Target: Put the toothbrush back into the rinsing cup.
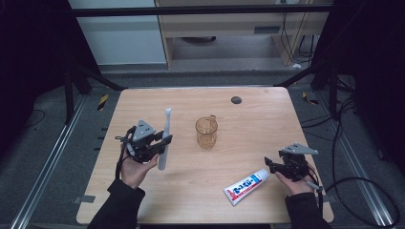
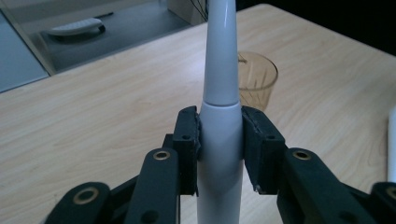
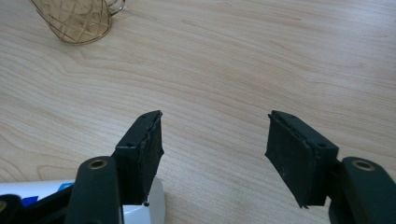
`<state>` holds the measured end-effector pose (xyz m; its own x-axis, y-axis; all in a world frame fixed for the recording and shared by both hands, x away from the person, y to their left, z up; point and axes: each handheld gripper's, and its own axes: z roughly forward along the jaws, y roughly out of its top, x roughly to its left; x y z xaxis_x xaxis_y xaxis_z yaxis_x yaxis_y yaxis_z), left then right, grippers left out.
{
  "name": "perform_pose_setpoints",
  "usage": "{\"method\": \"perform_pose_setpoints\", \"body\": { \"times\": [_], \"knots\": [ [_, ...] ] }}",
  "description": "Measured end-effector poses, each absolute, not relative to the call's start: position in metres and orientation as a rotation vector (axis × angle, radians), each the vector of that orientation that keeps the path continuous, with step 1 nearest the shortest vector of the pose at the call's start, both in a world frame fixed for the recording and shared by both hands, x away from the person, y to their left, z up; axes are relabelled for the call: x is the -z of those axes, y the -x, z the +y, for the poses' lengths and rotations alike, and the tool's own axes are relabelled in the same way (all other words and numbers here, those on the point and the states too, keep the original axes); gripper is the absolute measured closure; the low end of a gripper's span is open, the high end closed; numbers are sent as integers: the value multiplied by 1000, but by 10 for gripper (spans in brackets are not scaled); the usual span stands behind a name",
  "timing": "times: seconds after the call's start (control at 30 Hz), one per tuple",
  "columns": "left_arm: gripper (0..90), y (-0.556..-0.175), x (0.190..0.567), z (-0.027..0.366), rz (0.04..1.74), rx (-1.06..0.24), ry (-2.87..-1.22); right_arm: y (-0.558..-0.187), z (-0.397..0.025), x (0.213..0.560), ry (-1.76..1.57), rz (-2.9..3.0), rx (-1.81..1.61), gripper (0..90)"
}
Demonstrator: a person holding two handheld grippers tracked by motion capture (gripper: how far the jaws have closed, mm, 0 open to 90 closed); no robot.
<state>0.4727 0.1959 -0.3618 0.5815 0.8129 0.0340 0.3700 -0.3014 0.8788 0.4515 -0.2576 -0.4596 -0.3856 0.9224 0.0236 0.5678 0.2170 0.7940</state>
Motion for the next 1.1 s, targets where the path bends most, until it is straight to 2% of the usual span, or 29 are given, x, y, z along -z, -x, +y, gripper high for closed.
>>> {"method": "perform_pose_setpoints", "body": {
  "times": [0.23, 1.1],
  "knots": [
    [676, -486, 351, 202, 983, -631, -1792, -451, -259, 460, -1374, 2030, -1027, 354],
    [675, -528, 334, 173, 965, -663, -1565, -452, -262, 461, -1385, 2024, -1034, 353]
  ]
}}
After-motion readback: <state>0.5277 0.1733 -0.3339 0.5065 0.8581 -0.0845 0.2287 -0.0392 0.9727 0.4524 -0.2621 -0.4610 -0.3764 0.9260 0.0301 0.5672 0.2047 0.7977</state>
